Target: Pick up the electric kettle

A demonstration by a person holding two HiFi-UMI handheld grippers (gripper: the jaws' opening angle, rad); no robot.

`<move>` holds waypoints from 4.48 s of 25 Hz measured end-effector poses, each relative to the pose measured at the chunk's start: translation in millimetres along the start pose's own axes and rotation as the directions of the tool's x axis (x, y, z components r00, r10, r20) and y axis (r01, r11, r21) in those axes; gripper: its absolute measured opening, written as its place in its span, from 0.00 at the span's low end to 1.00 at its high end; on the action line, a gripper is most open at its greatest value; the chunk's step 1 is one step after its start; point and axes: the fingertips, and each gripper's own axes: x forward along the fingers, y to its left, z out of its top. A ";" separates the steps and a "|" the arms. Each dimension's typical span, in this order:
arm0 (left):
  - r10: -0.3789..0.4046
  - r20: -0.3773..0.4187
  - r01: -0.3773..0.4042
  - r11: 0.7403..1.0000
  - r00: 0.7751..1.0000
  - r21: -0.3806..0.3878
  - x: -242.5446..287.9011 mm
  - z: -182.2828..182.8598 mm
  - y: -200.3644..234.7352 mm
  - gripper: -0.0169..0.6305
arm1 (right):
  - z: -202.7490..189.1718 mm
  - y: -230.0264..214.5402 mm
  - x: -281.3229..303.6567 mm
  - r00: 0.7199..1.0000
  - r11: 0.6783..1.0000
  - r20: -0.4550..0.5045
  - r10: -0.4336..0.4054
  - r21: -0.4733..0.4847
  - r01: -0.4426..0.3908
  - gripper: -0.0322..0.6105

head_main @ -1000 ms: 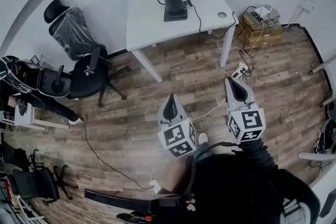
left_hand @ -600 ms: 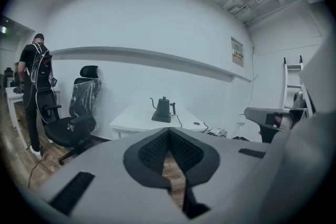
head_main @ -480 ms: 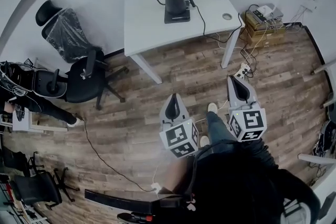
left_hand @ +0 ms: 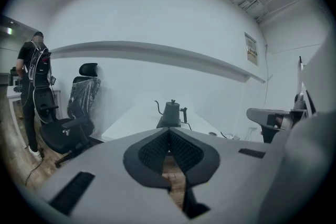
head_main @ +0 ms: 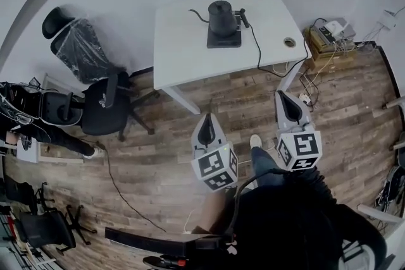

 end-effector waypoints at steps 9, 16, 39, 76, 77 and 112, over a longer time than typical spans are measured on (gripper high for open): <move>0.031 -0.008 -0.032 0.999 0.999 -0.009 111.8 42.2 -8.9 0.03 | 26.3 -40.2 119.4 0.998 0.999 -0.009 0.054 0.000 -0.054 0.05; 0.058 0.005 -0.058 0.998 0.998 -0.012 177.3 67.8 -18.6 0.03 | 36.0 -70.8 185.0 0.996 0.996 -0.013 0.086 0.002 -0.086 0.05; -0.006 -0.005 0.006 1.000 1.000 0.013 348.1 129.6 30.5 0.03 | 43.3 -102.8 351.4 0.999 1.000 -0.032 -0.008 0.002 0.008 0.05; -0.159 -0.190 0.165 0.986 0.969 0.015 508.4 120.3 80.9 0.03 | 30.3 -173.9 447.7 0.958 0.970 -0.155 -0.243 -0.015 0.244 0.05; -0.169 -0.193 0.175 0.985 0.966 0.012 507.9 119.0 79.2 0.03 | 27.7 -175.9 446.2 0.958 0.972 -0.166 -0.233 -0.017 0.233 0.05; -0.360 -0.156 0.316 0.916 0.920 -0.248 559.8 86.7 47.0 0.38 | -94.8 -126.5 473.6 0.854 0.964 -0.491 0.174 -0.091 -0.248 0.31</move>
